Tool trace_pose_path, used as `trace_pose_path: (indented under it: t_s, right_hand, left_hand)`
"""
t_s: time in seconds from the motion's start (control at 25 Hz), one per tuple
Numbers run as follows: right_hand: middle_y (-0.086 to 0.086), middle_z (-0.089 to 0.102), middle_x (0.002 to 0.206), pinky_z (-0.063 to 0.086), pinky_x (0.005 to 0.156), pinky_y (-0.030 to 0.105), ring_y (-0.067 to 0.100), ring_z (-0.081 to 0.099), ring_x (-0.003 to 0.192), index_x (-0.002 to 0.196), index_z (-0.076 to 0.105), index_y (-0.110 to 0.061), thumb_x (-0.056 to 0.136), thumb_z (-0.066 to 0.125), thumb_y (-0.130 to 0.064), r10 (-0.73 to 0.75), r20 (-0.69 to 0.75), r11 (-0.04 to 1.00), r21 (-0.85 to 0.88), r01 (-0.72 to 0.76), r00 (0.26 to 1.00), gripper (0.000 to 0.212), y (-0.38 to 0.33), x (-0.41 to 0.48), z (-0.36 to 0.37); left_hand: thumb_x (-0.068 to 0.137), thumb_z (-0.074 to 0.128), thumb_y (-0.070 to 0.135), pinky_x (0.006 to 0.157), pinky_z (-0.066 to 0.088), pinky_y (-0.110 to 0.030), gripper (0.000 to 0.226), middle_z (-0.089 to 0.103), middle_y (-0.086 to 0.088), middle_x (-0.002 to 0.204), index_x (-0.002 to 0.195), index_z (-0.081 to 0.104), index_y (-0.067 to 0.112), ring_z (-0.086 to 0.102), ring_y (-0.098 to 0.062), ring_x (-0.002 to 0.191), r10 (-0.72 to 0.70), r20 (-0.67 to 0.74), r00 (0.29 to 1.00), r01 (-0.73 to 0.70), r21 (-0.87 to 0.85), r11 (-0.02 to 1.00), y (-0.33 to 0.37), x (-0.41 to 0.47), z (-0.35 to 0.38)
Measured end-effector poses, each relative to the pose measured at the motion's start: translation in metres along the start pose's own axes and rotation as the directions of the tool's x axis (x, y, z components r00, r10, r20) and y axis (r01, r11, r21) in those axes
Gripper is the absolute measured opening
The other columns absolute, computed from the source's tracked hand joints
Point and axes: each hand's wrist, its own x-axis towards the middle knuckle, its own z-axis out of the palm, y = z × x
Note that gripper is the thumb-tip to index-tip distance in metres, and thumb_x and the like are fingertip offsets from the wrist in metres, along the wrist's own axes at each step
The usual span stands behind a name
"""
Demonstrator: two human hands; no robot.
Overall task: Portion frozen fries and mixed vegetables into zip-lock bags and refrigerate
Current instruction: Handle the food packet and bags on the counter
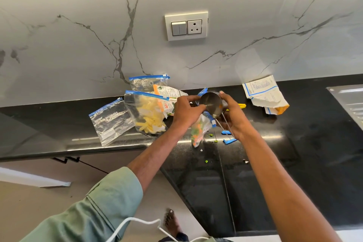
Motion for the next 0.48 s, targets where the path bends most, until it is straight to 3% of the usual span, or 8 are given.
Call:
trace_pose_path:
  t_s: [0.16, 0.24, 0.4, 0.48]
  right_hand:
    - [0.014, 0.076, 0.11, 0.064, 0.076, 0.039, 0.024, 0.075, 0.089, 0.126, 0.071, -0.011, 0.086, 0.065, -0.07, 0.053, 0.187, 0.965, 0.243, -0.098, 0.981, 0.071, 0.022, 0.004, -0.007]
    - [0.017, 0.074, 0.12, 0.065, 0.069, 0.039, 0.029, 0.077, 0.095, 0.138, 0.063, -0.013, 0.082, 0.071, -0.067, 0.041, 0.18, 0.946, 0.311, -0.096, 0.983, 0.078, 0.033, 0.009, -0.008]
    - [0.022, 0.073, 0.12, 0.063, 0.058, 0.031, 0.031, 0.077, 0.092, 0.14, 0.059, -0.011, 0.079, 0.073, -0.073, 0.075, 0.106, 0.937, 0.334, -0.106, 0.992, 0.087, 0.05, 0.027, -0.016]
    - [0.022, 0.074, 0.103, 0.06, 0.052, 0.028, 0.024, 0.075, 0.074, 0.133, 0.062, -0.004, 0.086, 0.062, -0.075, 0.117, 0.05, 0.959, 0.256, -0.126, 0.992, 0.085, 0.061, 0.036, -0.024]
  left_hand:
    - [0.079, 0.081, 0.015, 0.091, 0.061, -0.042, 0.039, 0.078, -0.005, 0.105, 0.118, 0.076, 0.016, 0.075, -0.016, 0.093, 0.002, -0.011, 1.0, -0.002, 0.012, 1.0, -0.008, -0.001, -0.005]
    - [0.08, 0.079, 0.016, 0.087, 0.062, -0.039, 0.04, 0.078, -0.002, 0.106, 0.12, 0.075, 0.019, 0.075, -0.011, 0.087, -0.006, -0.01, 1.0, 0.006, 0.038, 0.999, -0.016, -0.002, -0.011]
    - [0.083, 0.076, 0.01, 0.08, 0.063, -0.029, 0.041, 0.069, 0.015, 0.095, 0.123, 0.074, 0.019, 0.069, 0.006, 0.075, -0.018, -0.031, 0.999, 0.019, 0.02, 1.0, -0.026, -0.004, -0.028]
    - [0.082, 0.075, 0.008, 0.07, 0.059, -0.022, 0.04, 0.072, 0.013, 0.091, 0.121, 0.076, 0.02, 0.065, 0.005, 0.065, -0.019, -0.056, 0.998, 0.019, 0.003, 1.0, -0.032, -0.006, -0.039]
